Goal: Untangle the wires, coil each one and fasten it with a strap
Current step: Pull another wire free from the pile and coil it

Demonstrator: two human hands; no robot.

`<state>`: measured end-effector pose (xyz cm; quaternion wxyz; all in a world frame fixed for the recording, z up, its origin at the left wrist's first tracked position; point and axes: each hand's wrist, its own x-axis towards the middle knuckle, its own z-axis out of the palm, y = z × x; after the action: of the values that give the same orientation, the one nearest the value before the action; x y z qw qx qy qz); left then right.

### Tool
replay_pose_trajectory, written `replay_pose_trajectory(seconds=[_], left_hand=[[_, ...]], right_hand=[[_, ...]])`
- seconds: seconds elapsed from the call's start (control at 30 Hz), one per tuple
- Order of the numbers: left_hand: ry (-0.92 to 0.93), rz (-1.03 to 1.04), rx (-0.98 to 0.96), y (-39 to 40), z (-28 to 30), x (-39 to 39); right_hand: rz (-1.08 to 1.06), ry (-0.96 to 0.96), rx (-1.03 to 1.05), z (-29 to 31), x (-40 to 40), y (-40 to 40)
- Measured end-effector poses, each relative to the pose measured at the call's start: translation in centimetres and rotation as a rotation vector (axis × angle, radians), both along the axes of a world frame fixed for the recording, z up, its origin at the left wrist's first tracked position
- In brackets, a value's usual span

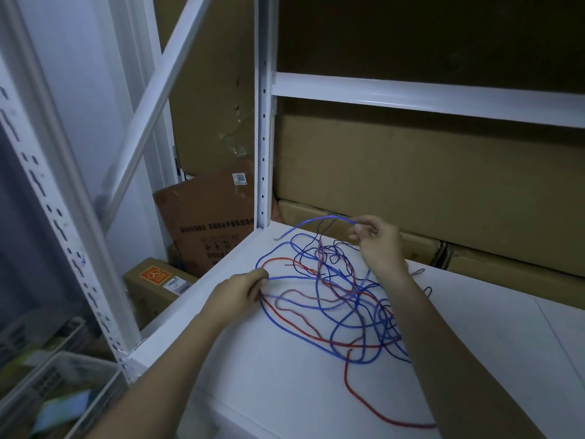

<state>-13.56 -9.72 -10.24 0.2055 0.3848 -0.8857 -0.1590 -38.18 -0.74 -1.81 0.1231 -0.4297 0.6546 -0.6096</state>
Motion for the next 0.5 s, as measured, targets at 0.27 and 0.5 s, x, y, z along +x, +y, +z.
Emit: replay_pose_trajectory(seconds=[0.27, 0.5], left_hand=[[0.537, 0.181, 0.576, 1.2, 3.8, -2.2], [0.329, 0.325, 0.844, 1.8, 2.8, -2.7]], right_hand=[[0.004, 0.131, -0.243, 1.1, 0.8, 1.8], [0.106, 0.5, -0.009, -1.9, 0.3, 2.5]])
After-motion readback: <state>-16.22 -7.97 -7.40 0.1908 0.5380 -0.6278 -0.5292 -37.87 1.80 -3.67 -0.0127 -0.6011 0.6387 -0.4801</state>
